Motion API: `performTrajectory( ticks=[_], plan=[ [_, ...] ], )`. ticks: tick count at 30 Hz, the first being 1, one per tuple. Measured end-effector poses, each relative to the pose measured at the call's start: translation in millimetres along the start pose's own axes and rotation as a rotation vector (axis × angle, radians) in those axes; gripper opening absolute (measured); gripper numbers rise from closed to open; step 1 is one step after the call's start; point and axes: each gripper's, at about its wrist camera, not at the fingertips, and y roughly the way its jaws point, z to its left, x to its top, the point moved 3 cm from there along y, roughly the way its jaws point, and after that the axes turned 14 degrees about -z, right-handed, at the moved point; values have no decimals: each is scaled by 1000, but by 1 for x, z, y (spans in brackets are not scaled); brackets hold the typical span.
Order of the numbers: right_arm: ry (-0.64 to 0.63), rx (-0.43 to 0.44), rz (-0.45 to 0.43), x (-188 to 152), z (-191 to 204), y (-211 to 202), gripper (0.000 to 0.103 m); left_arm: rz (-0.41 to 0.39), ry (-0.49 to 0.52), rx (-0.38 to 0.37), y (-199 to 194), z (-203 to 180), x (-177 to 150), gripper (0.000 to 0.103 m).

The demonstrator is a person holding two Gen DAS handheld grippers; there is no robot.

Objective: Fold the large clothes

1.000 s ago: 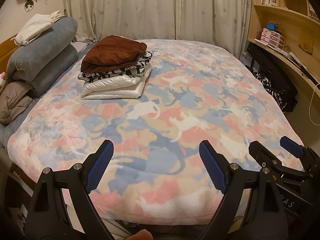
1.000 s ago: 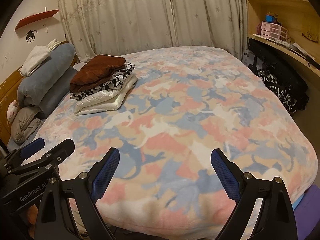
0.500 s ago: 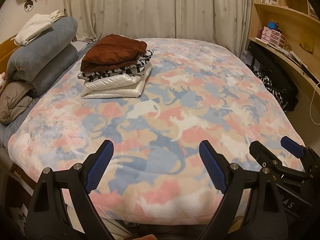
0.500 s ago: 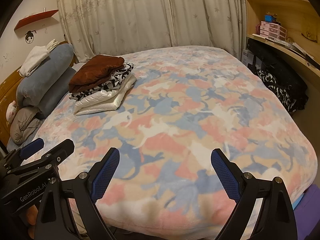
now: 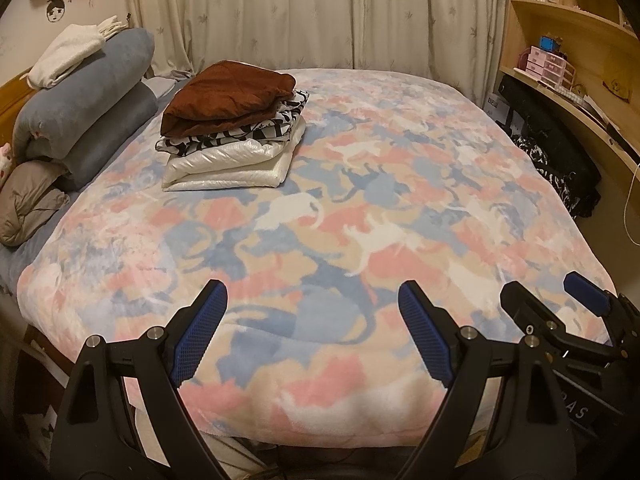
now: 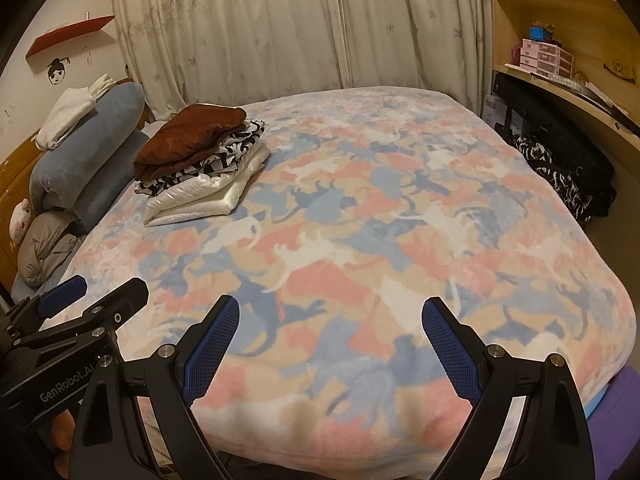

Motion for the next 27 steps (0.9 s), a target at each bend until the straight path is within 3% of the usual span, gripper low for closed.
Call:
performTrajectory(
  ticks=[27],
  plan=[
    [0, 0, 27, -19, 1, 21, 94, 35, 9, 10, 20, 3, -12, 86]
  ],
)
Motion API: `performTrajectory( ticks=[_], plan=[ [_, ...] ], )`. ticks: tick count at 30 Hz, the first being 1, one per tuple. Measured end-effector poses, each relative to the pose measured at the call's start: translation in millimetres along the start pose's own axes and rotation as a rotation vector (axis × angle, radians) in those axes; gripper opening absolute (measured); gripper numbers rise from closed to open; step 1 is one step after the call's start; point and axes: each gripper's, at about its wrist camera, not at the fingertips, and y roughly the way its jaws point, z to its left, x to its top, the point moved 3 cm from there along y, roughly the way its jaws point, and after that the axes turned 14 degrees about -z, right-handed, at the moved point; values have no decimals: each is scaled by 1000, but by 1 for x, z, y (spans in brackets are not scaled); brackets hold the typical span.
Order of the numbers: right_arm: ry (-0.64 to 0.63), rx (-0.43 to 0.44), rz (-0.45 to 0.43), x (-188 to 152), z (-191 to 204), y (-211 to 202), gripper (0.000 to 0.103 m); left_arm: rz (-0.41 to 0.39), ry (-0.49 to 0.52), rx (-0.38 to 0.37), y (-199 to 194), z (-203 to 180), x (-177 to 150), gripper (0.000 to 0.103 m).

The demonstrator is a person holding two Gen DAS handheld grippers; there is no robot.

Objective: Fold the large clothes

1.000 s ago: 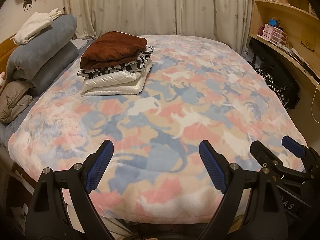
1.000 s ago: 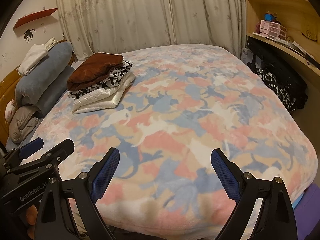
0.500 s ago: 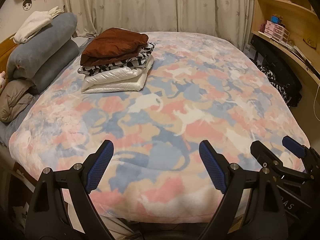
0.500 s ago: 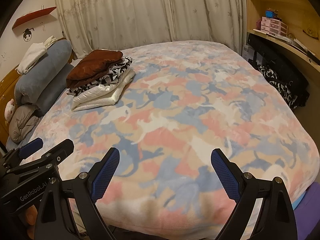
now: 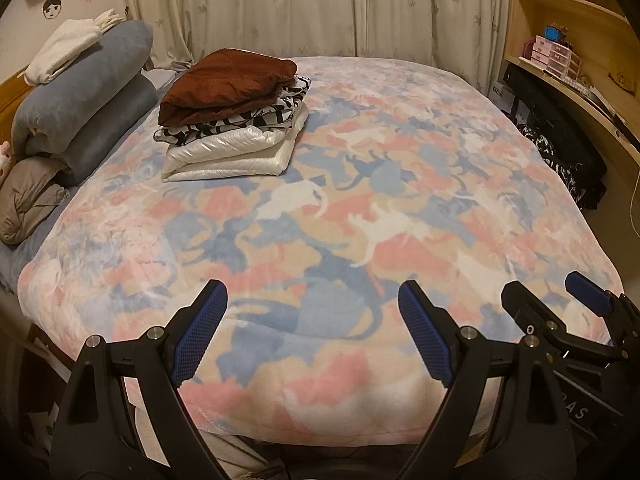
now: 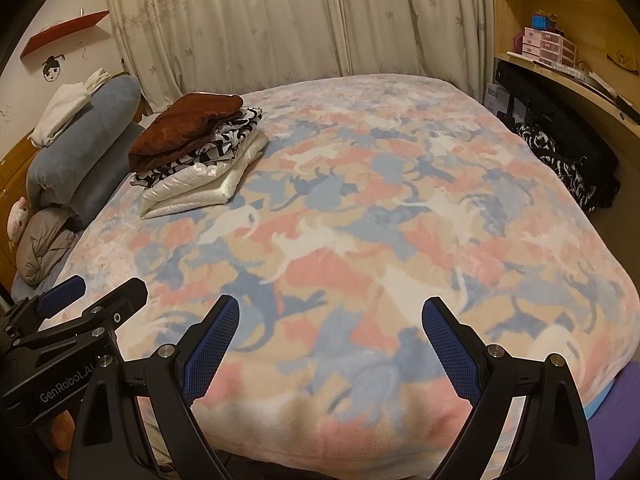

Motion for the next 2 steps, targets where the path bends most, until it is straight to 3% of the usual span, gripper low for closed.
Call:
performTrajectory(
  ticks=[2],
  plan=[
    [0, -1, 1, -1, 1, 0, 94, 6, -2, -1, 3, 0, -1, 86]
  ],
)
